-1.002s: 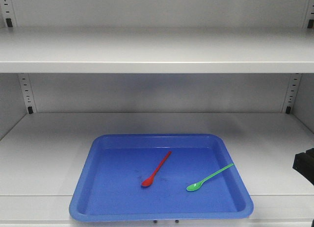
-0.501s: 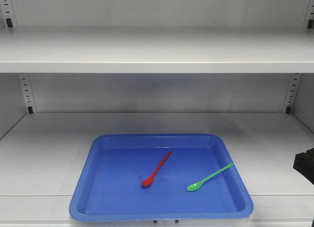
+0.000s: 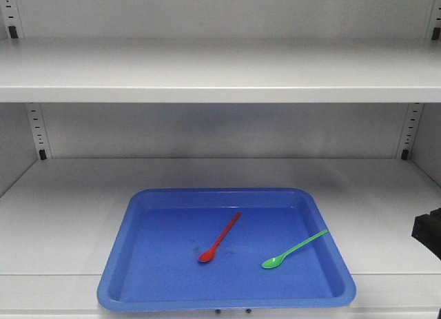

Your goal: Sort red and green spoons into left cabinet

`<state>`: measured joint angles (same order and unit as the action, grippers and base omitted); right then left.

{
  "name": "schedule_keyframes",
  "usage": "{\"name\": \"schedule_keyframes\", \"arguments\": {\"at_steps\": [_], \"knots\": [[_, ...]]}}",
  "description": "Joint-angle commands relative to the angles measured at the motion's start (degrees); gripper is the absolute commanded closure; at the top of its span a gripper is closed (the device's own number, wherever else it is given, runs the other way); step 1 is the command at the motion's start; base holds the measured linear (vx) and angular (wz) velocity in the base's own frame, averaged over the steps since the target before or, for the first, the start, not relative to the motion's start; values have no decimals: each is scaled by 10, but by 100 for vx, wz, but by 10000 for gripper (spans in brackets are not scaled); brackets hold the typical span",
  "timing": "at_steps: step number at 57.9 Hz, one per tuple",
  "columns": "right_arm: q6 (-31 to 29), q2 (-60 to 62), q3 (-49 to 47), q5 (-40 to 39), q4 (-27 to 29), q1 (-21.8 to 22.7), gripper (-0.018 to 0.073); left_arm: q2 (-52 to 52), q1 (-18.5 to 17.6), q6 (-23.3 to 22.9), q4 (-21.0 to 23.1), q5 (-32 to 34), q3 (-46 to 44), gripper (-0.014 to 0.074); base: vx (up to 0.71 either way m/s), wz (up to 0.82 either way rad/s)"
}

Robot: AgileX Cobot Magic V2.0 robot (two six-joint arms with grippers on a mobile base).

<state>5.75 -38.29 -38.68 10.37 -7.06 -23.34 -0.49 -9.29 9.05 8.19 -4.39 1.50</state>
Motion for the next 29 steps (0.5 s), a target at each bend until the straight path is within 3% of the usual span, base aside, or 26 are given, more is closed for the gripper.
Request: {"name": "schedule_keyframes", "arguments": {"at_steps": [1,29], "knots": [[-2,2,-17,-47,-2,-2,565,-11,2,-5,4,44,-1,596,0,0],[-2,15,14,-41,6,-2,565,-11,2,-5,4,44,-1,596,0,0]]}}
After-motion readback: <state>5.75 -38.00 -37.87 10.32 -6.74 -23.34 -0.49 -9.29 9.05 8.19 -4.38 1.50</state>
